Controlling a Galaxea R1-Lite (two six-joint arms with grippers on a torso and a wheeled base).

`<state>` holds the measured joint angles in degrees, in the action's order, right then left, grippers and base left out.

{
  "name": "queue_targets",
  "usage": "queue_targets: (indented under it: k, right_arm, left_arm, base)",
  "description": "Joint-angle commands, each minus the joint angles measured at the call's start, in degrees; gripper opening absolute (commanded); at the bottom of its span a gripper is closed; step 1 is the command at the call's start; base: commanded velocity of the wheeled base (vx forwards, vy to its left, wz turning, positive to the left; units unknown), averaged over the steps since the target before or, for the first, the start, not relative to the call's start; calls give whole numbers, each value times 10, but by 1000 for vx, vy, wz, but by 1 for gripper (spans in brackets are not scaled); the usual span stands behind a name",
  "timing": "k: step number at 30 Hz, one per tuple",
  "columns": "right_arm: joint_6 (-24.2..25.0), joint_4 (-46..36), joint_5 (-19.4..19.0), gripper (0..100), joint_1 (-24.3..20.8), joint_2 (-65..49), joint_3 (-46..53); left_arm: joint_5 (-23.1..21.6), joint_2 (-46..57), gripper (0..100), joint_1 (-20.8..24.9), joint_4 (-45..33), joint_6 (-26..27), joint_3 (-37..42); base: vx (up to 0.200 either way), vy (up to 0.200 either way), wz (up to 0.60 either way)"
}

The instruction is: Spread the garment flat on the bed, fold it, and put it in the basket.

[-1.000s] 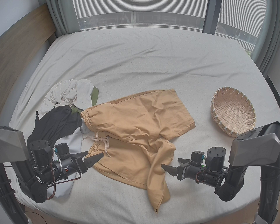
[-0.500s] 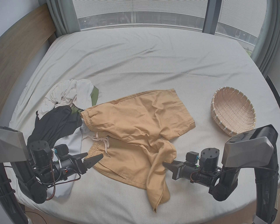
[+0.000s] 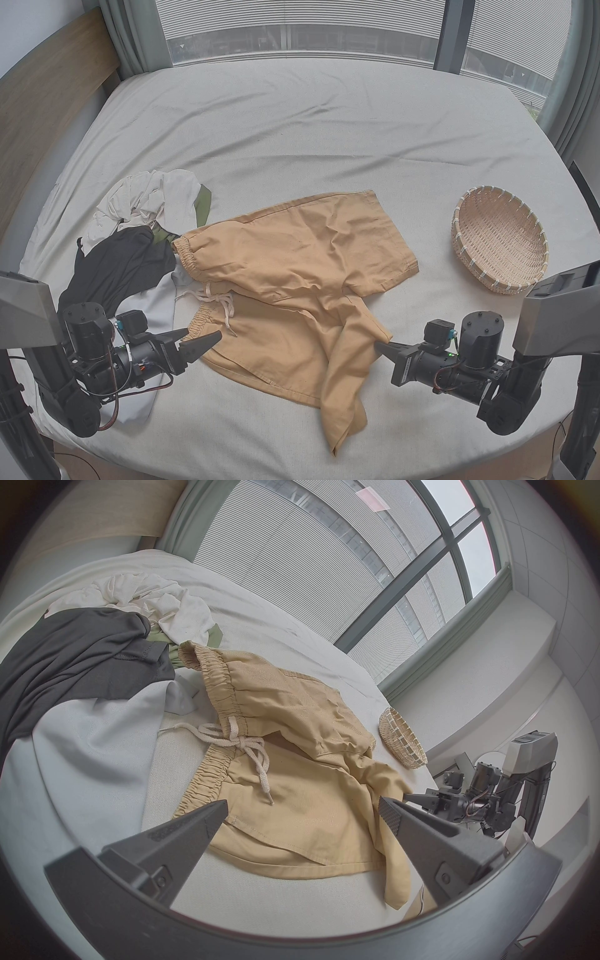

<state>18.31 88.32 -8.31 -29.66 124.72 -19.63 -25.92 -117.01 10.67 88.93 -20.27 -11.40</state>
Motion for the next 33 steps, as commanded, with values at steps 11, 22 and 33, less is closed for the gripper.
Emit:
queue_targets:
  k: [11,22,33]
  right_arm:
    - [-6,-6,6,0,54,-43,-11]
    - [-23,-67,9,0,102,-56,-79]
    - [-25,-110,38,0,115,-50,-137]
  left_arm:
    - [0,0,100,1,0,-1,1]
    - [0,-1,100,1,0,-1,4]
    - [0,-2,100,1,0,-1,9]
  base:
    - [0,0,0]
    - [0,0,0]
    - [0,0,0]
